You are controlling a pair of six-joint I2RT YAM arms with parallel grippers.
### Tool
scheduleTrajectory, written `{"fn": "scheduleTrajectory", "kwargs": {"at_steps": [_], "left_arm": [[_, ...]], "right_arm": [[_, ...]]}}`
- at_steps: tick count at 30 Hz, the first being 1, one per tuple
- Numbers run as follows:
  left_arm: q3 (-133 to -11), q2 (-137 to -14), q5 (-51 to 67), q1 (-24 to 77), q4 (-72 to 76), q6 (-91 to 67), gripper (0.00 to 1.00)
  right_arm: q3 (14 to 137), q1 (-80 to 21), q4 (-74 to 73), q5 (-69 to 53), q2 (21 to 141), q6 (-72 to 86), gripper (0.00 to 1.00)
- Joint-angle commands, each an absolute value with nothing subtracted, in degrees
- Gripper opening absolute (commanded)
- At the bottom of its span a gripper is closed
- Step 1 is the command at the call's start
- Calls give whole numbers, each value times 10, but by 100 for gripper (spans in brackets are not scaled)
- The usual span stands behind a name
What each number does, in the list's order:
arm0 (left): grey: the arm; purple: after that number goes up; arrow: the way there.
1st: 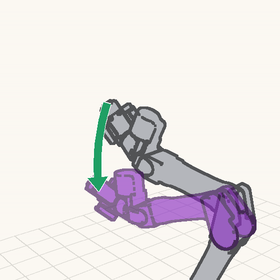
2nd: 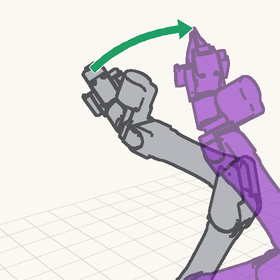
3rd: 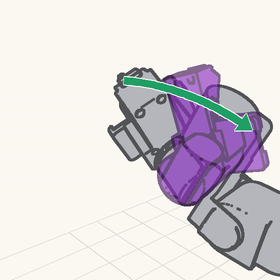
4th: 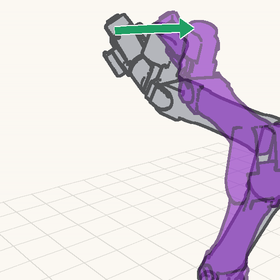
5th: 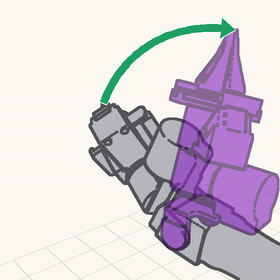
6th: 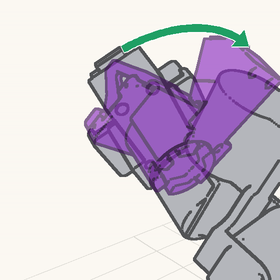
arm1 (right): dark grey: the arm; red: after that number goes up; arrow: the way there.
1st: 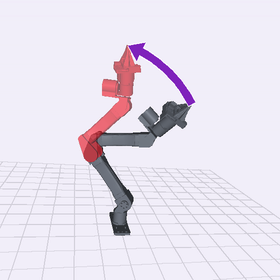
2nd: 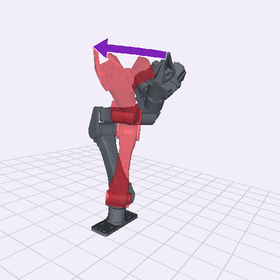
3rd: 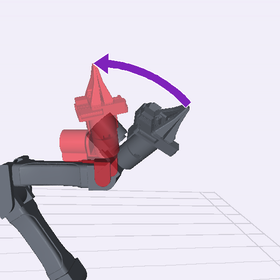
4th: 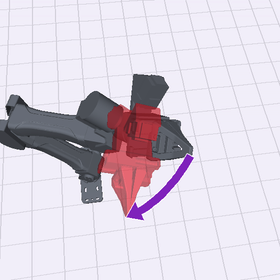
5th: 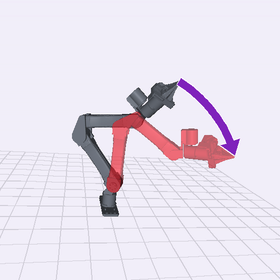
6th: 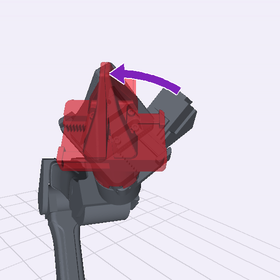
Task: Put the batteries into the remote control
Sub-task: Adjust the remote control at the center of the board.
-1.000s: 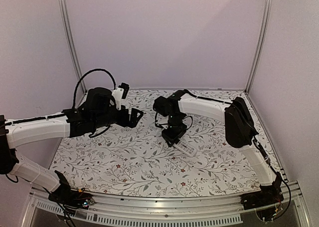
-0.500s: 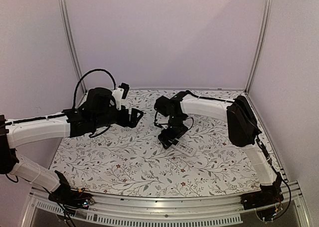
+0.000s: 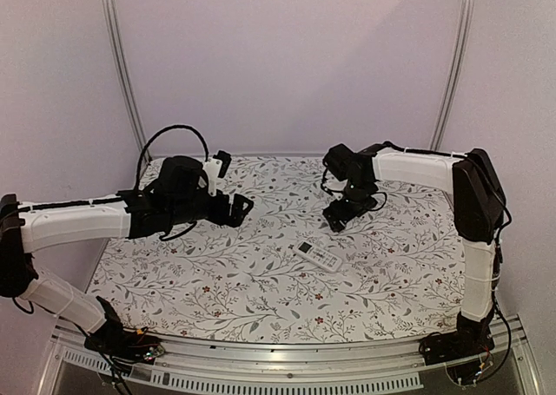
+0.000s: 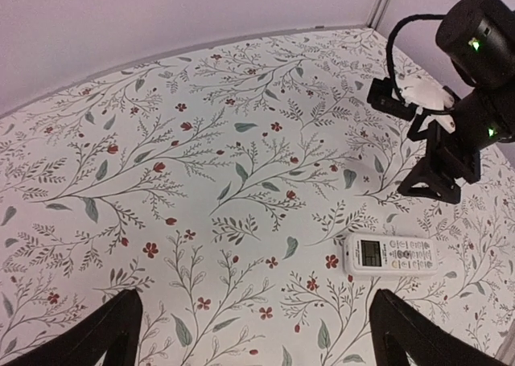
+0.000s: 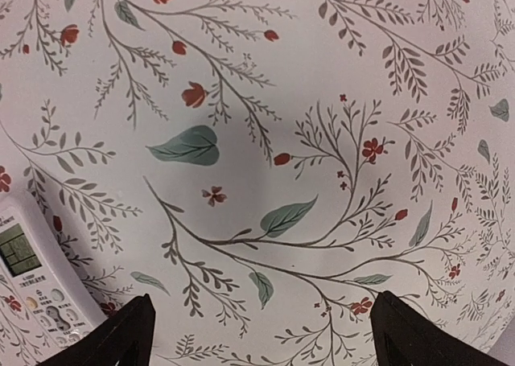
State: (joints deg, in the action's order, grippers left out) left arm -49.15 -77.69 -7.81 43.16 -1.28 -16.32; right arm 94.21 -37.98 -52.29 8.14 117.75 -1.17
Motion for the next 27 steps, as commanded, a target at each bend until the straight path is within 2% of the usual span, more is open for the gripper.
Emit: {"fn": "scheduleTrajectory", "kwargs": {"at_steps": [1, 15, 27], "left_arm": [[-509, -789, -68, 425, -22, -163, 100], [-523, -805, -71, 426, -30, -159, 100], [-525, -811, -66, 426, -28, -166, 100]], "right_arm": [[905, -390, -505, 141, 1180, -20, 95], [786, -430, -473, 47, 1152, -10, 99], [770, -493, -441, -39, 1142, 42, 99]]}}
